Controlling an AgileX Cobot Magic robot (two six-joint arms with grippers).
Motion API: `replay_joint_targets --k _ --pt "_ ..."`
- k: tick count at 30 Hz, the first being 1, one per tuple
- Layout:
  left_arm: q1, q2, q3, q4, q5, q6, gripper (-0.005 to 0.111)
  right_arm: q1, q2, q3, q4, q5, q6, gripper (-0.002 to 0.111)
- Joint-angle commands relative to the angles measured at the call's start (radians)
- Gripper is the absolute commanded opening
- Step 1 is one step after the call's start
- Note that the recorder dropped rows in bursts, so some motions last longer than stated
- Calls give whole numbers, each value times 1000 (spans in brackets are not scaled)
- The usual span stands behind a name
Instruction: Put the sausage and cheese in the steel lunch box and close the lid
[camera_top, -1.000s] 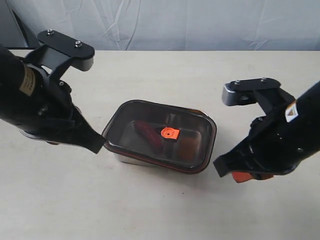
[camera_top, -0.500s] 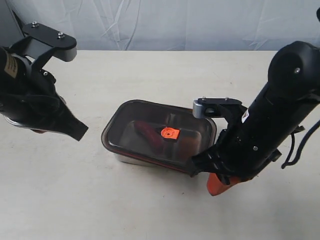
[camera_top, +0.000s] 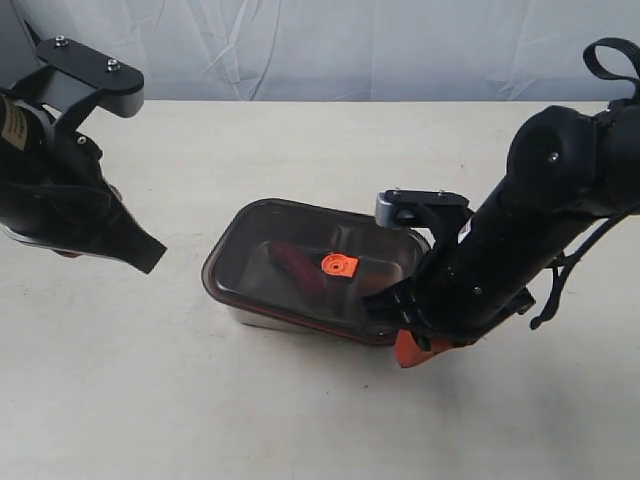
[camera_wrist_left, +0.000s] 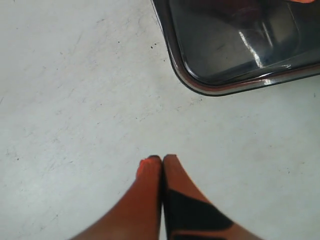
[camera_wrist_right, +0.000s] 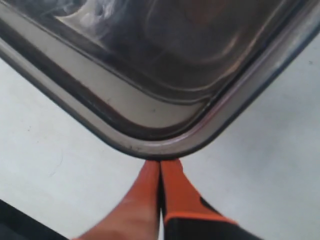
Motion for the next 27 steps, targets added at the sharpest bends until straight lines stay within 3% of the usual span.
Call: replay_joint_targets --k 1,15,19,27 --pt "0 -8 -2 5 -9 9 0 -1 10 -6 -9 -53 -8 -1" --pt "0 -6 -2 -2 15 23 0 -34 -5 -38 -71 -65 20 -1" --pt "0 16 5 -21 73 84 0 -34 -26 -107 -87 -11 30 -1" --pt "0 111 38 -33 60 114 0 -34 -35 -192 -177 135 90 -1"
